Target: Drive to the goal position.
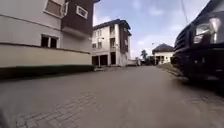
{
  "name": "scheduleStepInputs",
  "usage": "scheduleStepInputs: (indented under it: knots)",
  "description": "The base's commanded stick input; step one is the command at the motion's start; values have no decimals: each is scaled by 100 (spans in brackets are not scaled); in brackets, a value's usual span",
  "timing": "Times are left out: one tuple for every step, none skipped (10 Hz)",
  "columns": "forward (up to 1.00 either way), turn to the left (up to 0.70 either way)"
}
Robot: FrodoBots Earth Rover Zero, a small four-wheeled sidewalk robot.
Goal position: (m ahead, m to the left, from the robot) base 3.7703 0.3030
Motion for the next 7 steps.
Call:
scheduleStepInputs:
  knots:
    - [70,0]
    - [70,0]
    - [70,0]
    - [70,0]
    - [70,0]
    - [70,0]
    - [70,0]
